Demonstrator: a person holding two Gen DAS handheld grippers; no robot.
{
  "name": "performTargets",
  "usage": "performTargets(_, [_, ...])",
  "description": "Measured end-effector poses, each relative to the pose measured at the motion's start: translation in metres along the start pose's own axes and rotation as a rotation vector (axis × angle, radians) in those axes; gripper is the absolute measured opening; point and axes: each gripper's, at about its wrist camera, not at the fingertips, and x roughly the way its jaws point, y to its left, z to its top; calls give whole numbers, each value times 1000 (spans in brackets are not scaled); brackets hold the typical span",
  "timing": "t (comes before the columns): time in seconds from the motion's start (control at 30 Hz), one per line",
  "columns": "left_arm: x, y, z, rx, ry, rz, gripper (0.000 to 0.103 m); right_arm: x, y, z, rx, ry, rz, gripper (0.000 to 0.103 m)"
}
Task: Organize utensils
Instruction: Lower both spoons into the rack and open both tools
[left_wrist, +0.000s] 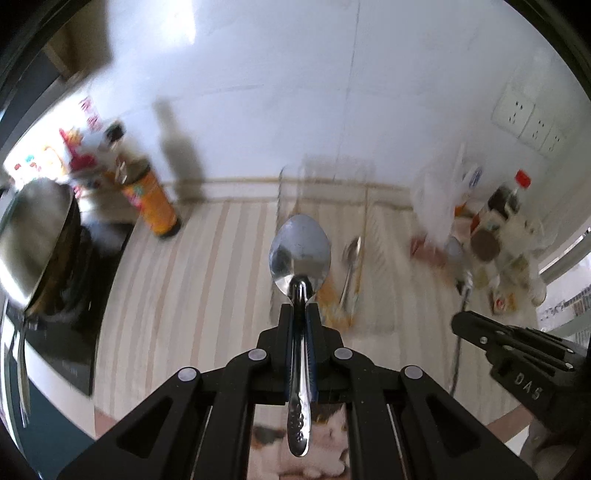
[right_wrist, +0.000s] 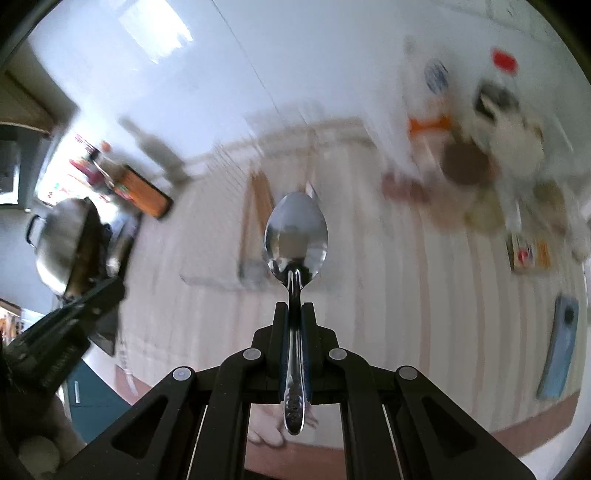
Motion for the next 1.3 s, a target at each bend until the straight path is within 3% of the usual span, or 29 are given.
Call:
performTargets(0.17, [24,4,52,2,28,-48,4,2,26,52,-32,-50,4,7])
performTargets(0.33, [72,15,90,6,128,-78,4,45,35,104,-9,-16,-20,7])
performTargets(0.43, [103,21,100,15,205,-102,5,75,34,122,1,24,-48,7])
performTargets(0.6, [127,26,102,28,253,-90,9,124,29,141,22,94,-77,8])
performTargets(0.67, [126,29,100,32,237,-66,19,131,24,144,35,99,-85,12])
performTargets(0.7, [124,31,99,33,225,-59,26,130,23,143,41,95,-88,18])
performTargets(0.77, [119,34,95,41,194,-20,59,127,20,141,44,83,-100,24])
performTargets(0.87, [110,37,86,62,139,29,64,119,18,131,42,59,-141,33])
performTargets(0.9, [107,38,82,70,121,46,65,115,17,127,43,48,-159,40])
performTargets(0.97, [100,41,73,68,81,61,85,107,16,117,41,25,-196,54])
performTargets(1.0, [95,42,66,73,53,63,91,102,16,109,35,11,-226,62])
performTargets(1.07, [91,42,56,84,27,78,102,94,19,96,16,-17,-276,68])
performTargets(1.3, [73,35,21,110,-19,112,103,74,27,43,-34,-65,-402,102])
